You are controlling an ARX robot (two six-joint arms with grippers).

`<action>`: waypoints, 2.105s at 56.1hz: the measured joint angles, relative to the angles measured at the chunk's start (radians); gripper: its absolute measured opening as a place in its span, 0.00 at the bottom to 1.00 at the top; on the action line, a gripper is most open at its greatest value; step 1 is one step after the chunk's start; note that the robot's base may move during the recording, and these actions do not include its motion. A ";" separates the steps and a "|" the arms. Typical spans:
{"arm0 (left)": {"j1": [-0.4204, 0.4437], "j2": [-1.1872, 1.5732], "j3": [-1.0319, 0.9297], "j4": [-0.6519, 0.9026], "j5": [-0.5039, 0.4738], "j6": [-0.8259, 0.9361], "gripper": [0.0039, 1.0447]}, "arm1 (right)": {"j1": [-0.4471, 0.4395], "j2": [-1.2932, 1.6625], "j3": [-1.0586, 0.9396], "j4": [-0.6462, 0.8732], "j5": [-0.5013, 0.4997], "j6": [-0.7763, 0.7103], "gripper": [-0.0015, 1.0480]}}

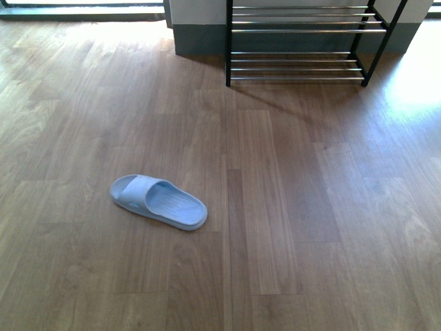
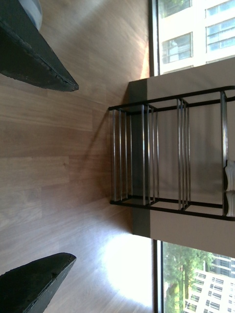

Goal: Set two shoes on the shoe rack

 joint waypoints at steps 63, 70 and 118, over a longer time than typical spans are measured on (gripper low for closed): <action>0.000 -0.002 -0.002 -0.001 -0.002 -0.004 0.02 | 0.000 0.002 0.000 0.000 -0.006 0.000 0.91; 0.000 -0.002 -0.002 -0.001 -0.002 -0.005 0.02 | 0.000 0.002 0.000 0.000 -0.005 0.000 0.91; 0.000 0.000 -0.002 -0.001 -0.001 -0.006 0.02 | 0.306 2.138 0.365 1.025 -0.183 -0.285 0.91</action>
